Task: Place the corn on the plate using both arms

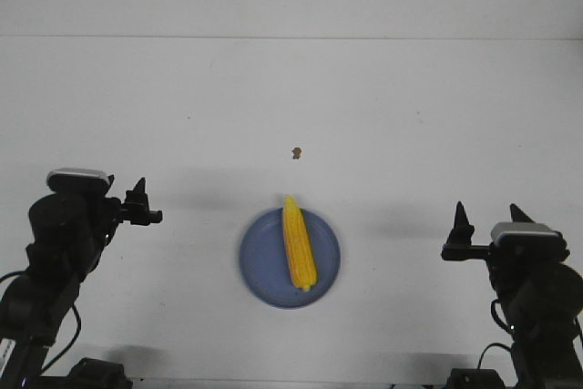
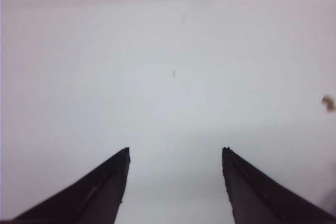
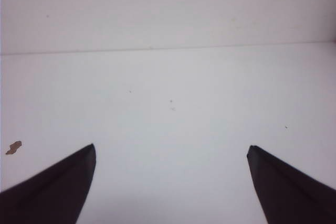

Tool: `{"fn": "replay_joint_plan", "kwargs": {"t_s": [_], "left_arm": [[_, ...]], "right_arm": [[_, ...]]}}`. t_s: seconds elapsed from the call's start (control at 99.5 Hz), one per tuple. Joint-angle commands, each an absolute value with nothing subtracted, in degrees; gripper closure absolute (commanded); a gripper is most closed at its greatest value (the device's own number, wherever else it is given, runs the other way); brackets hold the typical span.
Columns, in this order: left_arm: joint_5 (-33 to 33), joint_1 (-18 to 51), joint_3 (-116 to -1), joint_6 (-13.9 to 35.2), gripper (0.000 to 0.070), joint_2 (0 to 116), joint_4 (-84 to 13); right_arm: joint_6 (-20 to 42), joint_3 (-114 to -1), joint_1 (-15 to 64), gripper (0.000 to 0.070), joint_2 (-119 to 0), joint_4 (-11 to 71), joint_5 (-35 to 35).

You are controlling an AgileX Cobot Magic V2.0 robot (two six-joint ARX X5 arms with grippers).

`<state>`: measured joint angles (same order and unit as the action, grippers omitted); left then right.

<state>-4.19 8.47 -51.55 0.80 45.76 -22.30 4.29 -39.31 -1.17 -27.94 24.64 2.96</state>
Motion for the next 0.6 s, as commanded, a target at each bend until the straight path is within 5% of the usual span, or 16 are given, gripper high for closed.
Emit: {"fn": "replay_joint_plan", "kwargs": {"t_s": [0.0,0.241,0.322,0.442,0.512,0.593], "left_arm": [[-4.03,8.47,-48.23,1.17,0.0361,42.04,-20.6],[-4.32,8.47,-35.73,4.12,0.0362,27.55,-19.68],[-4.32,8.47,-33.58,4.16,0.0408,24.43,-19.79],[-4.29,8.47,-33.23,4.14,0.07,21.19,-20.03],[-4.29,8.47,-33.23,4.12,0.0694,19.99,-20.03],[-4.29,8.47,-33.23,4.12,0.0694,19.29,-20.08]], "right_arm": [[3.6,-36.32,-1.13,0.0094,-24.29,24.08,3.03],[3.95,-32.56,-1.08,0.0128,-11.88,25.1,4.08],[3.49,-32.56,-1.08,0.025,-10.87,26.68,2.5],[2.92,-32.56,-1.08,0.0497,-10.96,26.63,2.59],[1.76,-32.56,-1.08,0.07,-10.96,26.63,2.52],[1.15,-32.56,-1.1,0.07,-10.96,26.63,1.21]]}}
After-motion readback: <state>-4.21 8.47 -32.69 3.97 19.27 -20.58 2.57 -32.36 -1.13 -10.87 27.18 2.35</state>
